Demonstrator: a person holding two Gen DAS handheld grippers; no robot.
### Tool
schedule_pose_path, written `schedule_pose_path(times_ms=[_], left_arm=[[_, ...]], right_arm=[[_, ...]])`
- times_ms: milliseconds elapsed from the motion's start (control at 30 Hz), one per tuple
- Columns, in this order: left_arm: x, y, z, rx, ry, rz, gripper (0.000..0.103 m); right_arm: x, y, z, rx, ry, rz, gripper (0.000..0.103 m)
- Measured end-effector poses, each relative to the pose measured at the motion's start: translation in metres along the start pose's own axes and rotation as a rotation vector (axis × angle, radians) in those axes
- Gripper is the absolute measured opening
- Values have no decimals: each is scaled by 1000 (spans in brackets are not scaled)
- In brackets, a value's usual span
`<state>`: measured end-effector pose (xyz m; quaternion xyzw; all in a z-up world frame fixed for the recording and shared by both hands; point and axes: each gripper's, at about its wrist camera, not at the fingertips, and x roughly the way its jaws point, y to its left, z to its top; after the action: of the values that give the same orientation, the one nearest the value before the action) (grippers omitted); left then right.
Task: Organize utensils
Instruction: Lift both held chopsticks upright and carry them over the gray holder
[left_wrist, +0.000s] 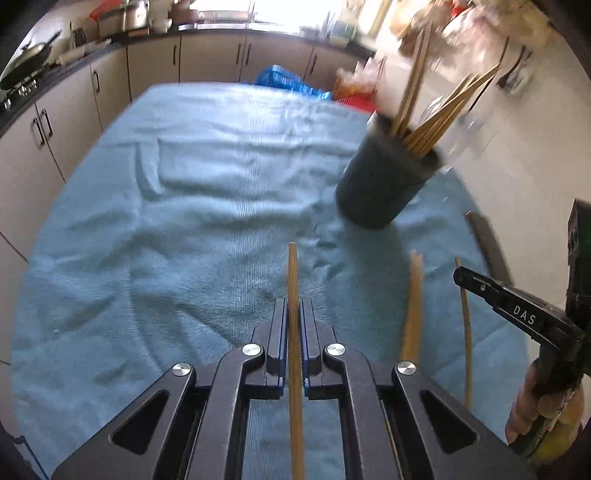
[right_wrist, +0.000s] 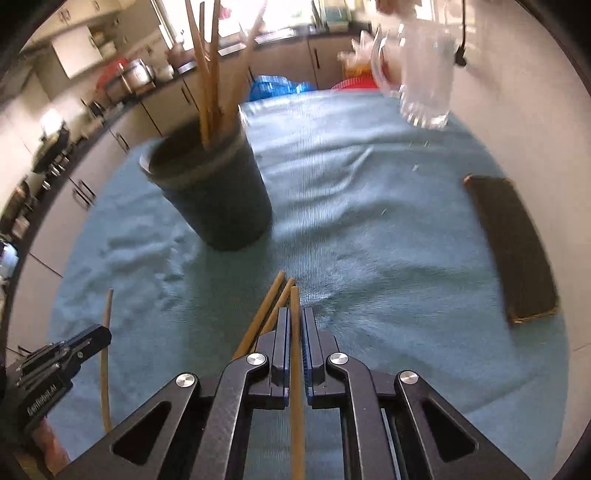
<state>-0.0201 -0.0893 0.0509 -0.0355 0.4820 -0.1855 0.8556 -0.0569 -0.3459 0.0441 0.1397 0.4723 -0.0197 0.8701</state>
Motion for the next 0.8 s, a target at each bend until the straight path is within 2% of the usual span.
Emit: schedule_pose_path(times_ms=[133, 333, 533, 633, 800], left_arm=[[-51, -8, -6, 44, -109, -4, 6], [-115, -24, -27, 96, -234, 6, 6], [-149, -36, -50, 139, -326, 26, 6], [-162, -42, -57, 157, -371, 33, 6], [-173, -48, -65, 176, -403, 37, 6]], right_arm=[[-55, -5, -11, 1, -112, 66, 6], [-123, 0, -34, -30, -250, 110, 6], [-167, 5, -54, -72, -351, 115, 6], [-179, 5, -62, -76, -373, 120, 6], [-198, 4, -74, -88, -415, 103, 6]])
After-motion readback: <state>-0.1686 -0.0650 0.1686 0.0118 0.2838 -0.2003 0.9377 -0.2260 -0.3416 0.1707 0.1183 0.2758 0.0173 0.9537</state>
